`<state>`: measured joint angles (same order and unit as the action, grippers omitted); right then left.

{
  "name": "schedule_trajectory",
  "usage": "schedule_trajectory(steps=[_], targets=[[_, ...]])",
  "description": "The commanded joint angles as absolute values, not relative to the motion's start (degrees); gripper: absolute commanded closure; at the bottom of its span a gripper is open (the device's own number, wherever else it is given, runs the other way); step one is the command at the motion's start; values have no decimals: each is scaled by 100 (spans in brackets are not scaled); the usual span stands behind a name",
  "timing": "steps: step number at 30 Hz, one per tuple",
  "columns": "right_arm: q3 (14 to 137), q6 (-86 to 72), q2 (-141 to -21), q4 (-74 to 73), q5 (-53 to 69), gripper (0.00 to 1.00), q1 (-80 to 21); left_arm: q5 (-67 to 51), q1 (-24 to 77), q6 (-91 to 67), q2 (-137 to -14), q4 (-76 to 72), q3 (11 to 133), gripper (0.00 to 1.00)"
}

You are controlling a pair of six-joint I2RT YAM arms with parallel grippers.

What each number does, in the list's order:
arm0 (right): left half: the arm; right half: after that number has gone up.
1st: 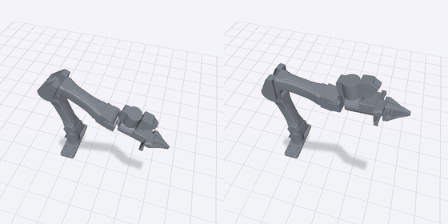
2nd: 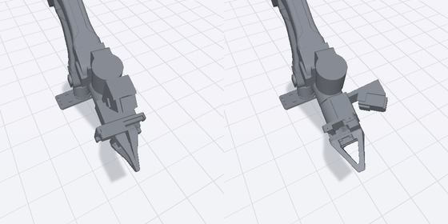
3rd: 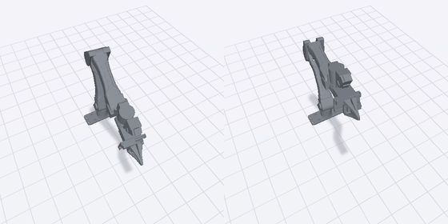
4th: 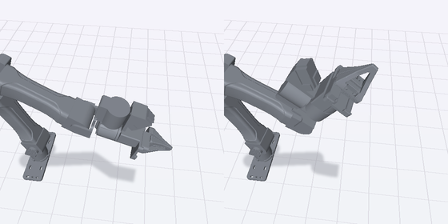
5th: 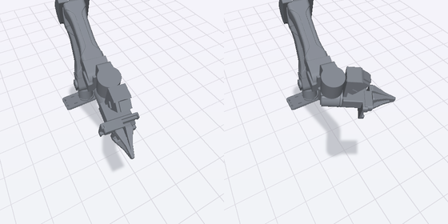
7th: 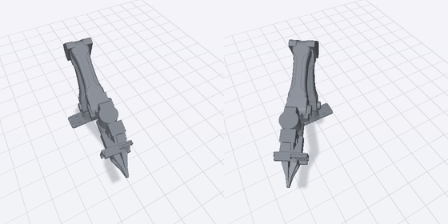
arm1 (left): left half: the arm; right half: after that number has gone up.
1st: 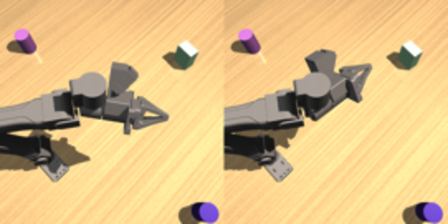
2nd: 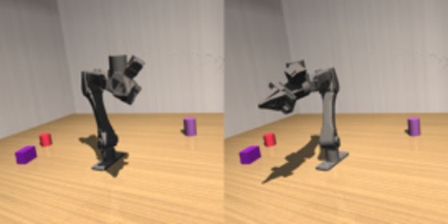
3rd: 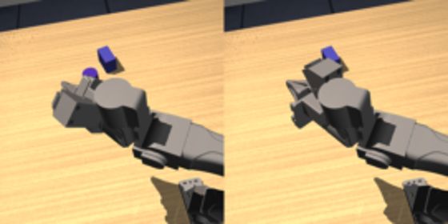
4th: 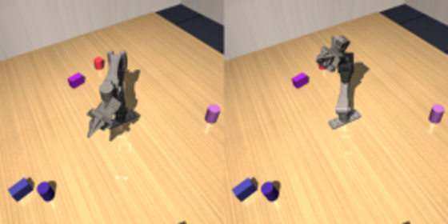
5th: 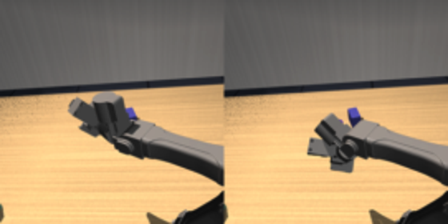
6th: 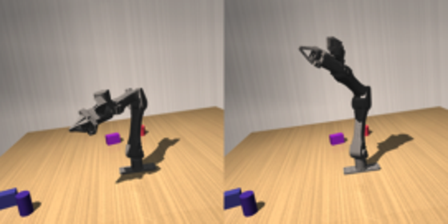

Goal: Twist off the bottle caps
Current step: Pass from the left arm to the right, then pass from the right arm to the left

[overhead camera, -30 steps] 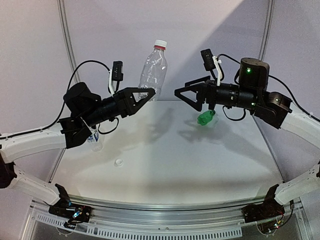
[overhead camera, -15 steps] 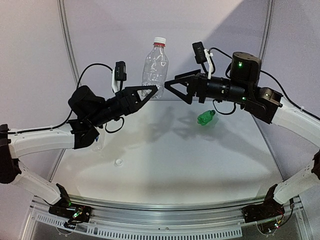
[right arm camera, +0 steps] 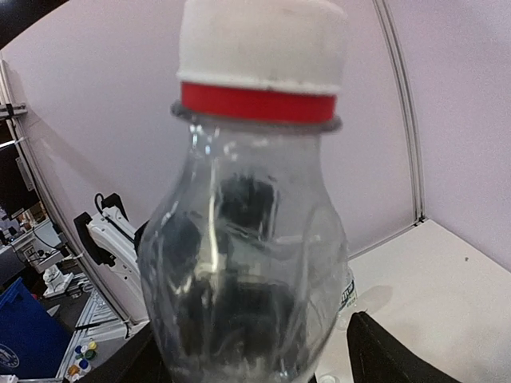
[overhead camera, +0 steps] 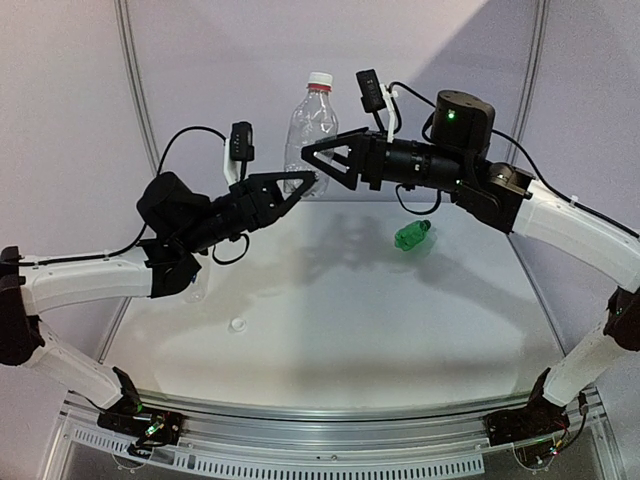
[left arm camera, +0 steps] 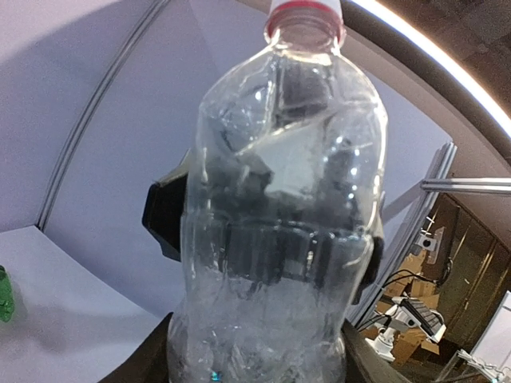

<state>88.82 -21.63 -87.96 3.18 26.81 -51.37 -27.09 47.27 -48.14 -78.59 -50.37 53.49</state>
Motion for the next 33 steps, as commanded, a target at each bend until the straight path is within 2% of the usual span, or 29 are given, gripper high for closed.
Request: schedule_trajectory(steps=[1,4,8,11,12,16,21,29,33], targets=[[9195,-2393,-9136,482,2960,26,-5204,-2963,4685,-4804,-8015,-5091,5529,83],[9270,-2449,-9251,553,3042,34,-5213,-2927,4685,-4834,-7998,-5171,5476,83],[9266,-2478,-9275,587,3064,53,-5215,-2906,4685,-4810,-7957,-5134,5458,82],[9262,-2498,-9272,596,3054,63,-5214,-2900,4685,-4779,-7931,-5084,5462,78],[9263,-2510,-9272,597,3044,65,-5220,-2894,4685,-4739,-7909,-5021,5466,71],[9272,-2485,-9251,554,2983,69,-5217,-2785,4685,-4472,-7716,-4585,5444,34],[9229,-2191,-9106,134,2878,70,-5218,-2517,4685,-3735,-7168,-3510,5399,2],[8784,-1563,-8577,-920,2821,72,-5220,-2099,4676,-2338,-6306,-1341,5745,1],[8753,-1128,-8458,-1565,2948,72,-5214,-2095,4676,-1953,-6321,-511,6274,1]])
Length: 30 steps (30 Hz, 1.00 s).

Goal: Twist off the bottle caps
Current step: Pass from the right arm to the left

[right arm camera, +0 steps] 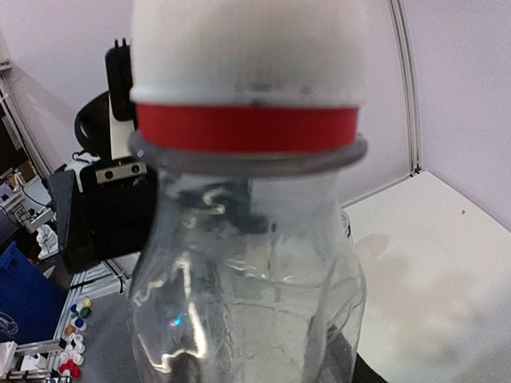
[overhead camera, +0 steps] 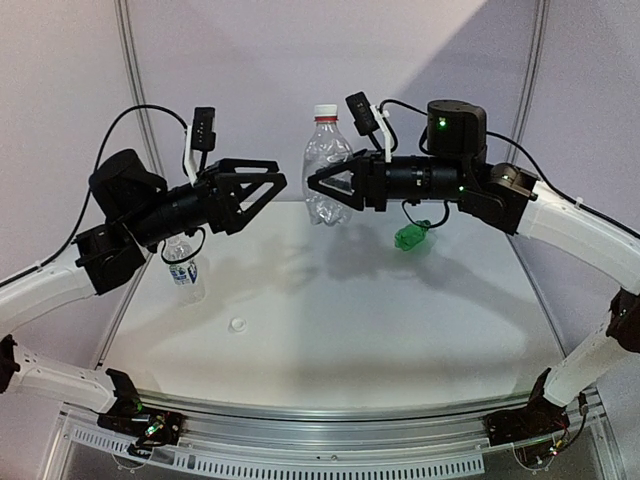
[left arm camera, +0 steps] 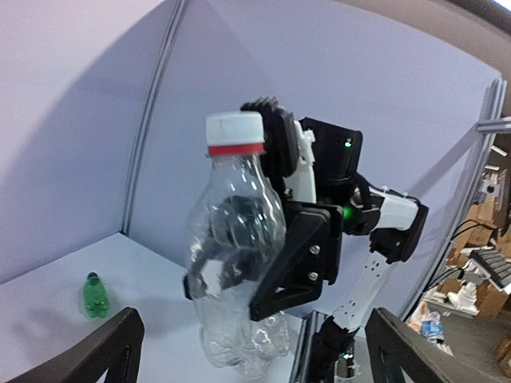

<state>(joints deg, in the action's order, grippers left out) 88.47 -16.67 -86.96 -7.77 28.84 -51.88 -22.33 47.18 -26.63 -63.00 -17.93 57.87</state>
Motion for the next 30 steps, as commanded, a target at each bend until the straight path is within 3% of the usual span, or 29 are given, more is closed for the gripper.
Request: schedule_trajectory(steps=[1,16,22,26,30], targets=[[8721,-1056,-8428,-1657,2979,72,-5220,-2134,4676,-1913,-6399,-381,6447,1],[8452,-767,-8089,-2129,3117,74,-5308,-3446,4667,-2217,-7975,291,8434,4],[8402,-769,-8010,-2133,3083,75,-5361,-3708,4669,-2407,-8260,158,8525,14],[8402,-765,-8007,-2145,3084,75,-5373,-3810,4672,-2529,-8336,-199,8485,31],[8416,-756,-8015,-2159,3089,76,-5395,-3855,4672,-2675,-8366,-437,8398,39]])
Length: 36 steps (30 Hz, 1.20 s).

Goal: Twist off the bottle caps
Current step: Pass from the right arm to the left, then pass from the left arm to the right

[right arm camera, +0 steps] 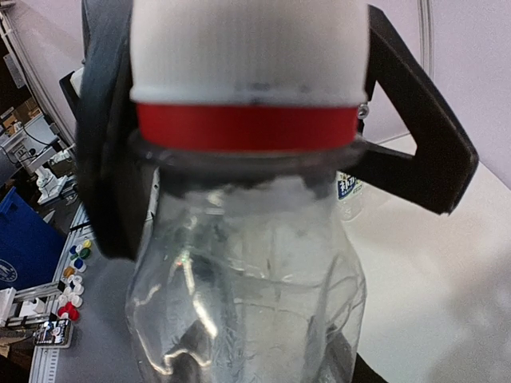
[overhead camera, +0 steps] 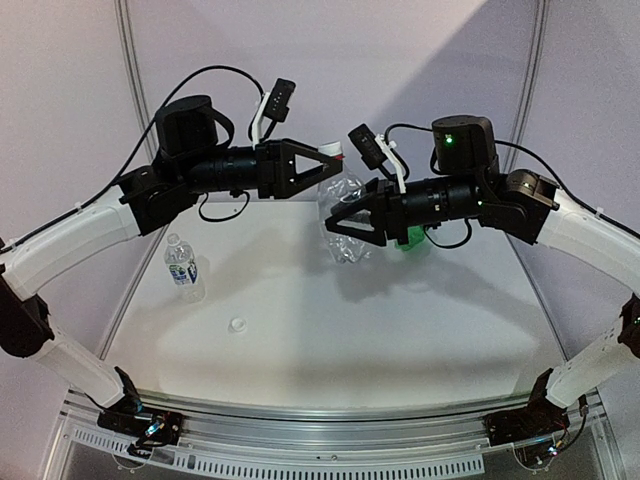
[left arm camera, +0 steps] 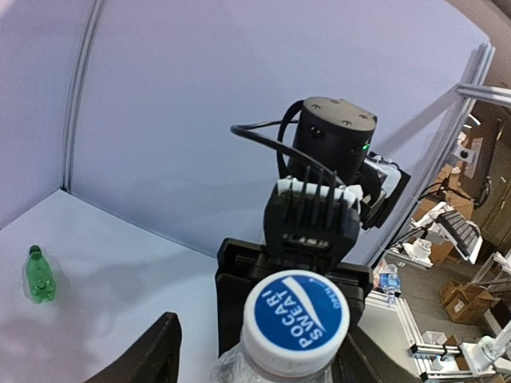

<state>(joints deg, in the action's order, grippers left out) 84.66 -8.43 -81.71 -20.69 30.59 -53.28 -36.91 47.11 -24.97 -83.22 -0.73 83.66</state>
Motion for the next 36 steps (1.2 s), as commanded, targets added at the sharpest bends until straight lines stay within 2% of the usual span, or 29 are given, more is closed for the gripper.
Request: schedule_trajectory(steps=[1,6,9,10,12,13,15,18,27,36], targets=[[8419,-752,-8020,-2166,3091,76,-5396,-3863,4675,-2701,-8367,-503,8363,42],[8445,-730,-8051,-2215,2988,75,-5413,-3972,4676,-2751,-8321,-860,8257,80],[8425,-812,-8021,-2127,2794,69,-5416,-3907,4669,-2770,-8215,-1045,8117,91],[8410,-831,-8017,-2098,2768,63,-5419,-3880,4667,-2778,-8179,-1088,8072,94],[8411,-921,-7997,-2014,2648,40,-5420,-3826,4667,-2797,-8119,-1166,7979,98],[8392,-965,-7991,-1968,2604,31,-5423,-3797,4667,-2815,-8101,-1195,7946,99],[8272,-1077,-7935,-1756,2529,19,-5418,-3696,4667,-2862,-8052,-1243,7884,100],[8000,-1262,-7764,-1334,2414,11,-5417,-3481,4667,-2956,-7947,-1386,7754,100],[7411,-1830,-7470,-518,2202,9,-5416,-2903,4667,-3320,-7815,-1726,7663,100],[7330,-1871,-7490,-290,2150,13,-5413,-2467,4667,-3529,-7770,-2058,7485,100]])
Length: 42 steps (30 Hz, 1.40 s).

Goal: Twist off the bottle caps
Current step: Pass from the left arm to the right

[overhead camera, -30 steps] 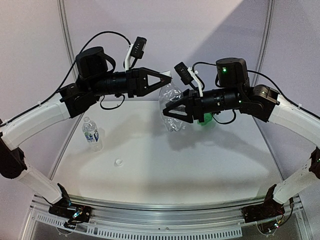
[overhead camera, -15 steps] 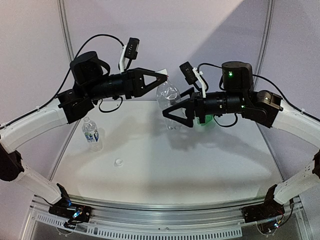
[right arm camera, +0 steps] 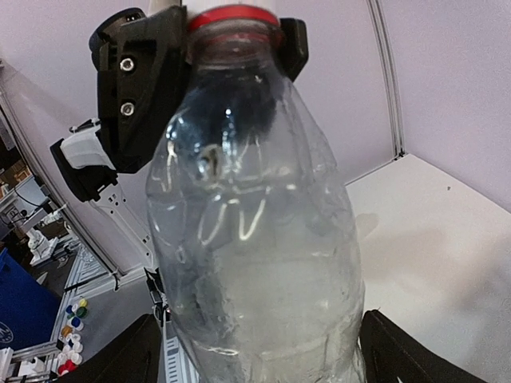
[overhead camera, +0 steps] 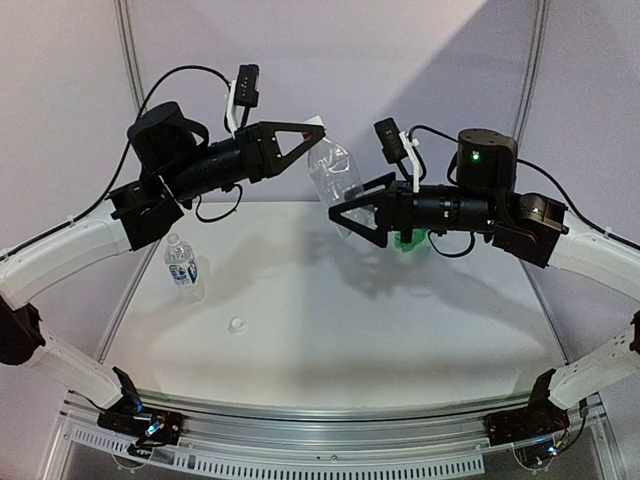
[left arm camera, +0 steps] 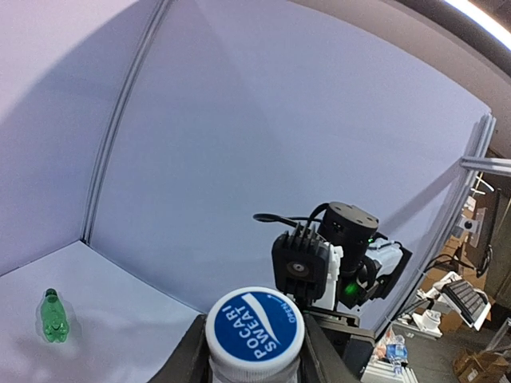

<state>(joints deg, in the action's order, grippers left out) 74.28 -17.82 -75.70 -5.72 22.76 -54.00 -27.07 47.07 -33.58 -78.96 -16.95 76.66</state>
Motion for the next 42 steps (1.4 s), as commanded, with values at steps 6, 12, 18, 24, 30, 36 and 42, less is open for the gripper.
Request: schedule_trajectory(steps=[6,12,18,24,30,36,42], targets=[[7331,-1839,-7561,-133,2062,23,-5418,-2314,4667,-3667,-7675,-2250,7269,100],[7350,-1801,-7644,-102,2092,23,-5416,-2214,4667,-3824,-7586,-2506,7070,100],[7427,-1746,-7753,-52,2061,16,-5421,-2246,4667,-3897,-7585,-2583,7021,100],[7505,-1691,-7870,-51,2131,21,-5412,-2242,4667,-3961,-7564,-2621,6973,100],[7488,-1712,-7893,-49,2162,31,-5419,-2228,4667,-3988,-7554,-2636,6931,100],[7471,-1707,-7851,143,2114,35,-5419,-2184,4667,-4030,-7507,-2676,6839,100],[7449,-1735,-7866,158,2152,55,-5416,-2130,4667,-4004,-7436,-2623,6782,96]])
